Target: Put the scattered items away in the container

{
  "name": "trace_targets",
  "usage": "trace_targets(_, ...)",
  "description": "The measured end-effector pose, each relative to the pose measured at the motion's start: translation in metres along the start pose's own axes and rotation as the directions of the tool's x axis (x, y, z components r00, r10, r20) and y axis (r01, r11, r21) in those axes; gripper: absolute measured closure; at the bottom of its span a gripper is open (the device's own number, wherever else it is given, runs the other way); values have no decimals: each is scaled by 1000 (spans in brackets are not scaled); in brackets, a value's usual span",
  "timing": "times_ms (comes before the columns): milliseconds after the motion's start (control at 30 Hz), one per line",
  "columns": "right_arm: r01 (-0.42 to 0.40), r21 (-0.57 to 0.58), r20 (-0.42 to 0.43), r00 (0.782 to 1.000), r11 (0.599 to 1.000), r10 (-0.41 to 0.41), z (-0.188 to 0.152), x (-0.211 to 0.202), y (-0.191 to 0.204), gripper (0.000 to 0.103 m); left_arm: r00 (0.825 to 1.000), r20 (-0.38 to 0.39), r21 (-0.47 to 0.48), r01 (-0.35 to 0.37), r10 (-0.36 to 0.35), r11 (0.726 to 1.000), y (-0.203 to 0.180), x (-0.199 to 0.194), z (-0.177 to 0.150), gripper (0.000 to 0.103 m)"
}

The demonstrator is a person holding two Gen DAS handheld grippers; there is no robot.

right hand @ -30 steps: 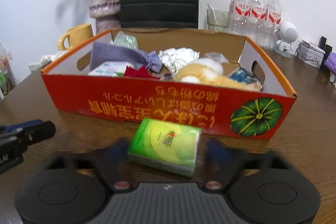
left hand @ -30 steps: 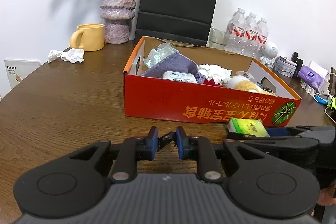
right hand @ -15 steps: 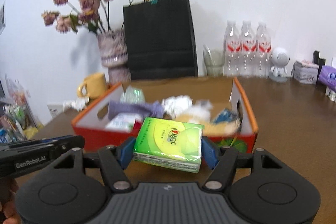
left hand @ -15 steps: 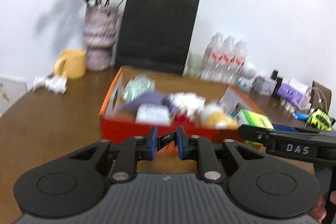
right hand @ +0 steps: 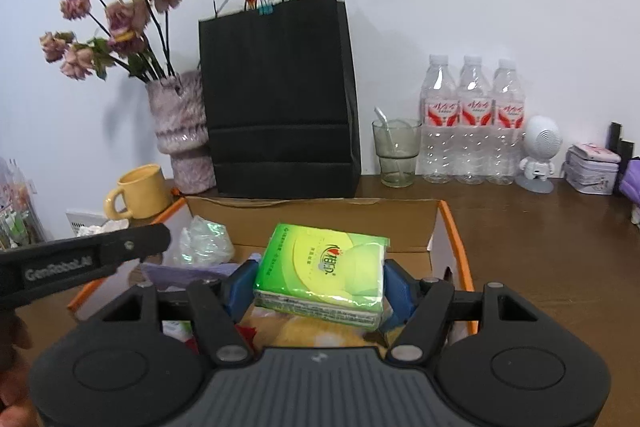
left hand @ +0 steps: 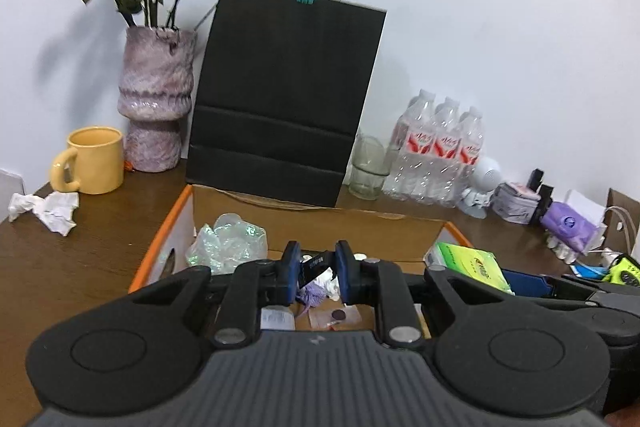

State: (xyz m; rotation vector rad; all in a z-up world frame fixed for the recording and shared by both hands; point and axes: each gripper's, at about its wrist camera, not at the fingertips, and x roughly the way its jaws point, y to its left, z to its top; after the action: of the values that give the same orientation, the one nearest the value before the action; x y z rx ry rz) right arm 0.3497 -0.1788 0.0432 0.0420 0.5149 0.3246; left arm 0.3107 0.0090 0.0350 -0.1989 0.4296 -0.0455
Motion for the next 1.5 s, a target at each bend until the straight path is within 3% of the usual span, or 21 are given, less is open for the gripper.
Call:
trace_targets(200,-2,-26,-46,999,1000,1,3,34,-5,37,999,-48,11,-16,17,1000,11,36,-5,83)
trace_targets(267,-4,-30,-60,998,1000,3,5,41,-7,37,998,-53,29,-29,30,999,12,41,-4,77)
trace_targets(300,-7,-32,-72,997,999,5,6,44,-8,35,998,-55,36,-34,36,999,13,43,-3,59)
trace_targets(333,-7,-33,-84,996,999,4,7,47,-9,23,997,-55,38,-45,47,998,13,43,-3,28)
trace_targets(400,22,-23,-85,996,999,-23,9,48,-12,7,991,-39,45,-126,128,991,14,43,-1,3)
trace_targets(433,30,-18,-80,996,999,-31,10,47,-15,3,989,-29,51,-145,147,988,14,42,0,0)
trace_targets(1033,13,-2,-89,996,1000,-13,12,30,-13,0,985,-31,69,-169,171,983,7,26,6,0)
trace_targets(1500,28,-3,-38,999,1000,-28,5,-46,6,0,988,26,94,-157,155,983,-7,-51,4,0)
